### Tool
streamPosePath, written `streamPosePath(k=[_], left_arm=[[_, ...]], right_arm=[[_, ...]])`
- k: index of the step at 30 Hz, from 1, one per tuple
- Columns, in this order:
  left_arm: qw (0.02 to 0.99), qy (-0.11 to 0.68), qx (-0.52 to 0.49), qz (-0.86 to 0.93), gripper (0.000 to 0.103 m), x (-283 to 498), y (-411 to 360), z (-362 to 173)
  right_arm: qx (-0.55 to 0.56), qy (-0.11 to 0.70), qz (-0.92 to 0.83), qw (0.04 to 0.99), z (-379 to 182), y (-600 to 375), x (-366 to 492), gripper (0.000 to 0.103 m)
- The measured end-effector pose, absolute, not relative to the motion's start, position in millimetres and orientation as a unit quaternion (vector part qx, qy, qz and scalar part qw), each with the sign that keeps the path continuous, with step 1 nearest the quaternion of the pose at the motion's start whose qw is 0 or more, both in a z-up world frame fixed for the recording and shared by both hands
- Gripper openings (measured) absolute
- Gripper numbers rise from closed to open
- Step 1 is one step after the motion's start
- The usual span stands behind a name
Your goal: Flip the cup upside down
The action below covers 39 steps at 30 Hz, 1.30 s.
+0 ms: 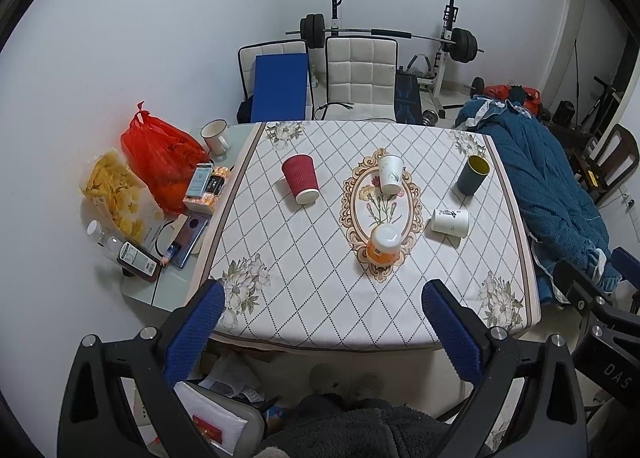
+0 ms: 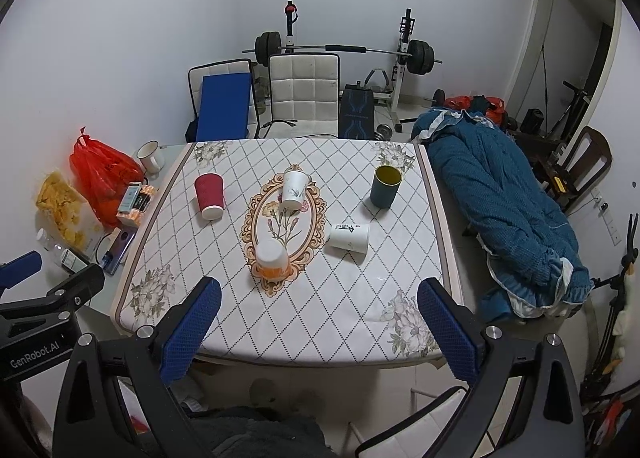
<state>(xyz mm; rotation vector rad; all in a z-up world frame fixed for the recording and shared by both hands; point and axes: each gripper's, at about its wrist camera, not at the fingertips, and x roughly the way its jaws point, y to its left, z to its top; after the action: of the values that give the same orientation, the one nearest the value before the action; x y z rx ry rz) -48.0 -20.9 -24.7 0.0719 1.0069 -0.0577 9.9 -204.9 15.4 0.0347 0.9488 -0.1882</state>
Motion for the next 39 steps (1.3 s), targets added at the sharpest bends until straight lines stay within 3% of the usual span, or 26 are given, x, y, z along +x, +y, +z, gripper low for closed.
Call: streamPosePath(k=[39], left_arm=[[0.874, 0.482, 0.044, -0.029, 0.101, -52, -11, -22]], right_arm=[[0.02, 0.459, -0.086, 0.884, 15, -205, 8, 0.101]])
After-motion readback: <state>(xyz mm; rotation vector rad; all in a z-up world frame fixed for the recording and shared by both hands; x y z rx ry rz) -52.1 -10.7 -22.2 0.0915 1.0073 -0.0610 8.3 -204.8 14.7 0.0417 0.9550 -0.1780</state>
